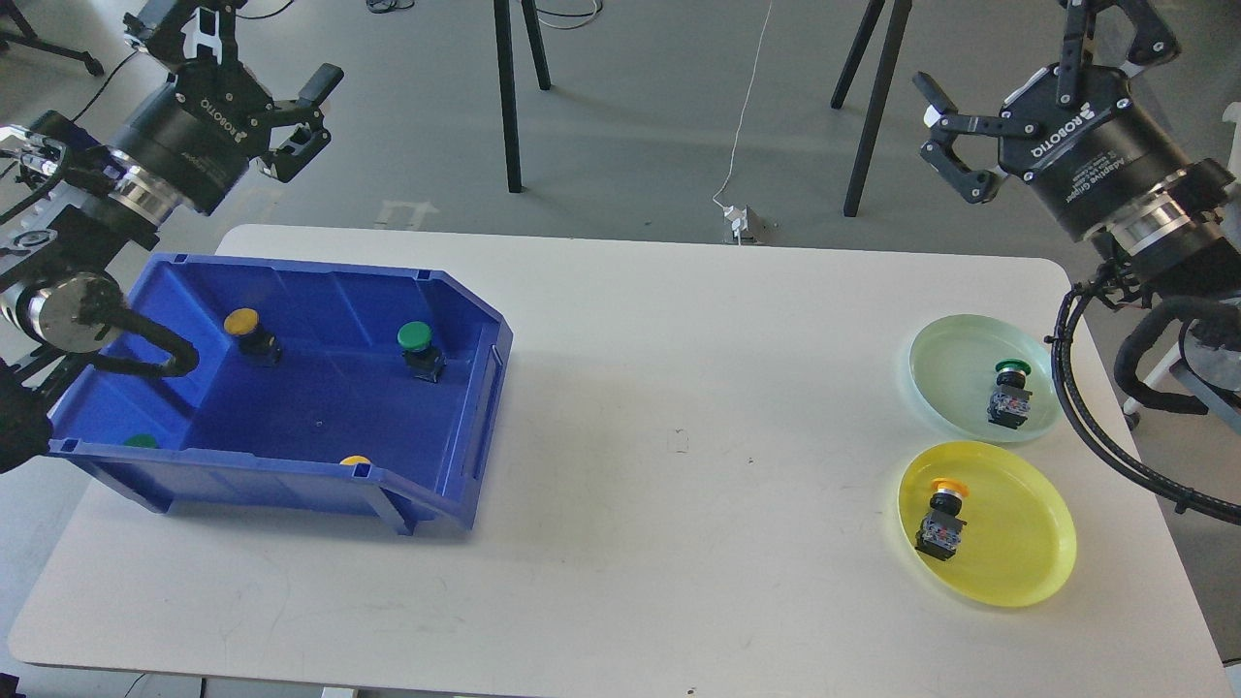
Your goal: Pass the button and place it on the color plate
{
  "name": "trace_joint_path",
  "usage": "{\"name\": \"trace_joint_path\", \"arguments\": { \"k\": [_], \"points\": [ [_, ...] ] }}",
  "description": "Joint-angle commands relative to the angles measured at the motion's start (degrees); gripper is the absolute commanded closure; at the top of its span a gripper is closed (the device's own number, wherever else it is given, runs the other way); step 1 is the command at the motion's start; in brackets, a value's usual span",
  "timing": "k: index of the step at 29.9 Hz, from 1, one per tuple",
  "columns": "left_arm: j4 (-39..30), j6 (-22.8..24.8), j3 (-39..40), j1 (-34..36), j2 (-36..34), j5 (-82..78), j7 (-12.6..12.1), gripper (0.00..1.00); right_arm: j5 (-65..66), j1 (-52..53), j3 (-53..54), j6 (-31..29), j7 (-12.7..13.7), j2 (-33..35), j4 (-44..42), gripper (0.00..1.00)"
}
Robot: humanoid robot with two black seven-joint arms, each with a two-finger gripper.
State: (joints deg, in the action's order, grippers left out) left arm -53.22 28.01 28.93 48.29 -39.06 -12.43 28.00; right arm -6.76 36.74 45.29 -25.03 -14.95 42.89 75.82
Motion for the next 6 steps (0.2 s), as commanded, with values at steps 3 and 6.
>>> {"name": "trace_joint_path", "arguments": {
  "k": [3,6],
  "points": [
    [0.05,-0.01,-0.36,-0.12,0.48,-0.14,0.00,0.01,-0.01,-0.18,-0.37,-2.97,0.01,-2.02,-7.96,0.02],
    [0.05,-0.01,-0.54,-0.21,1.44,-0.14,0.00,0.01,-0.01,-0.09,-0.11,-2.97,-0.25,-3.17,-9.28,0.01]
  ]
}}
